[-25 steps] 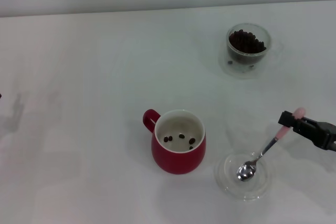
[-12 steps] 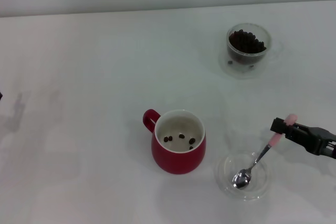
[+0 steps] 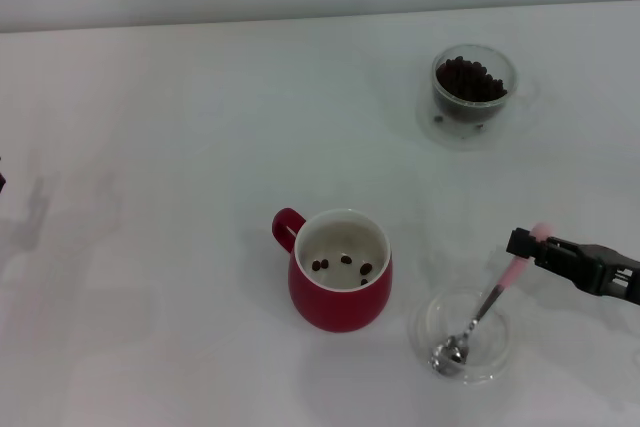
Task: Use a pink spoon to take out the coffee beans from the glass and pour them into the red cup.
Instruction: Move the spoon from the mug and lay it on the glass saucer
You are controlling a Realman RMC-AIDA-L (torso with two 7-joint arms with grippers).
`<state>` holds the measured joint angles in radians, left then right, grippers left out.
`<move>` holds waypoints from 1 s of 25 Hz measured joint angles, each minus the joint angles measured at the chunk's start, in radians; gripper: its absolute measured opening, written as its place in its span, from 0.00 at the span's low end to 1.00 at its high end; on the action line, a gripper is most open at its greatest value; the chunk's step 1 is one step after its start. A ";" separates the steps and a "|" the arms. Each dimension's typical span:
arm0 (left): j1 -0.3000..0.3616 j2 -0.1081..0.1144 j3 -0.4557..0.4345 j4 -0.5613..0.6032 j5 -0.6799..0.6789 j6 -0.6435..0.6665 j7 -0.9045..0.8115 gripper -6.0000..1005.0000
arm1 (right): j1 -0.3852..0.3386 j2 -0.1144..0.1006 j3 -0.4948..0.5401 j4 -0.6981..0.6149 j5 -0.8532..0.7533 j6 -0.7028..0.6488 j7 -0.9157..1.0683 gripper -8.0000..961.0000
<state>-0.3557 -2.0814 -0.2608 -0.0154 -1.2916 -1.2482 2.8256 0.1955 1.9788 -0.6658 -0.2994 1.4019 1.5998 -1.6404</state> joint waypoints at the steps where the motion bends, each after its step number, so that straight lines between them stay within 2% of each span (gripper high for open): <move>1: 0.000 0.000 0.000 0.000 0.000 0.000 0.000 0.64 | 0.001 0.000 0.000 0.000 0.000 -0.003 0.002 0.19; 15: 0.009 -0.002 0.000 -0.001 0.000 0.000 0.000 0.64 | 0.029 -0.002 0.000 0.000 0.000 -0.096 0.002 0.20; 25: 0.021 -0.002 0.000 -0.002 0.000 -0.004 0.000 0.64 | 0.047 -0.006 0.008 0.001 -0.012 -0.107 0.000 0.22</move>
<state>-0.3342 -2.0832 -0.2608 -0.0170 -1.2916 -1.2525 2.8256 0.2425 1.9728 -0.6578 -0.2988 1.3897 1.4931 -1.6406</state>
